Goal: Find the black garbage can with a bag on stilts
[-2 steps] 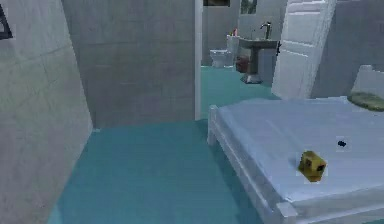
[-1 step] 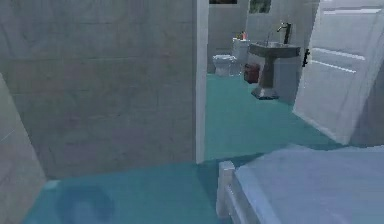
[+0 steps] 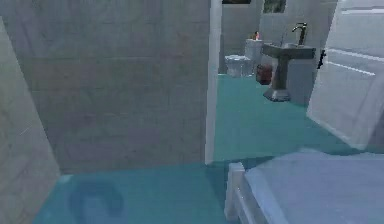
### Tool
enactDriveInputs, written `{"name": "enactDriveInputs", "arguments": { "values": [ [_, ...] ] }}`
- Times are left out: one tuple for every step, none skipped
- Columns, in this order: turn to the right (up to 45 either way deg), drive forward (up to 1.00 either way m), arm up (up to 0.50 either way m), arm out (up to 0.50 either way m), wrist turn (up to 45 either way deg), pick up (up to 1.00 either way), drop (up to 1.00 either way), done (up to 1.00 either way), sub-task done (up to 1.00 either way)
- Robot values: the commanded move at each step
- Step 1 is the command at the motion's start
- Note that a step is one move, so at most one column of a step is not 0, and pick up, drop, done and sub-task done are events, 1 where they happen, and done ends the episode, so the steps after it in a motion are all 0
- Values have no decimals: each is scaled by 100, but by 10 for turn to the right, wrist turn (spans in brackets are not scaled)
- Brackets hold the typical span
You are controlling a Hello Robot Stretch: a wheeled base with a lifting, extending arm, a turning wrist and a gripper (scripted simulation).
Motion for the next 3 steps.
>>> {"name": "enactDriveInputs", "arguments": {
  "values": [
    [0,100,0,0,0,0,0,0,0],
    [-90,0,0,0,0,0,0,0,0],
    [0,15,0,0,0,0,0,0,0]
  ]
}}
